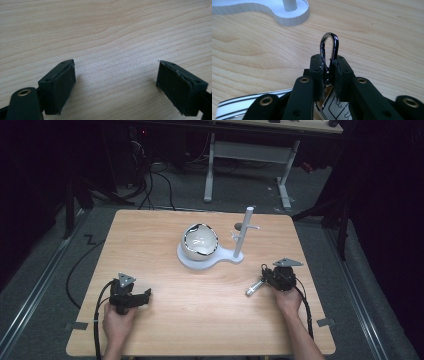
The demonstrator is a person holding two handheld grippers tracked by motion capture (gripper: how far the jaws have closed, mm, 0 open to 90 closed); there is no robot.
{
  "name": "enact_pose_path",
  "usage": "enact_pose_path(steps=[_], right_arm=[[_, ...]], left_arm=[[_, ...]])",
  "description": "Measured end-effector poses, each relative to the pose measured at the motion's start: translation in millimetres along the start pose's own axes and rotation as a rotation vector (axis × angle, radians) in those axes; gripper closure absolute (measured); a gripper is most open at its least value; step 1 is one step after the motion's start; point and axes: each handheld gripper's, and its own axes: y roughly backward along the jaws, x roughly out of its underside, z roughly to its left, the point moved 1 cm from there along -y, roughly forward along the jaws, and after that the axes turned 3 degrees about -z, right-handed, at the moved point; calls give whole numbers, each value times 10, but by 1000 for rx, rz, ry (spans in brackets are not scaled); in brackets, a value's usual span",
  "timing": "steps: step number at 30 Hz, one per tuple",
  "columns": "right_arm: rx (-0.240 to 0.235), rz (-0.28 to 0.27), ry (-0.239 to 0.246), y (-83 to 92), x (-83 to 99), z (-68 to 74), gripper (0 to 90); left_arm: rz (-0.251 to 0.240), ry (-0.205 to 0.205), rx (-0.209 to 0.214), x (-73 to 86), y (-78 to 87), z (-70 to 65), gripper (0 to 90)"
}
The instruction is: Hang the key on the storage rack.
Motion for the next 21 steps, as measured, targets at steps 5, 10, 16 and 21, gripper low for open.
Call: enact_pose_path(steps=[5,10,16,21], right_arm=[[-8,-44,-2,127,-51,-12,788],[-15,-80,5,246,-106,-10,789],[-23,-121,19,376,-189,14,789],[-33,-154,21,452,-227,26,789]], left_arm=[[0,0,0,0,0,0,160],[0,0,-1,0,0,0,160],[0,0,0,0,0,0,160],[0,0,0,0,-1,0,160]])
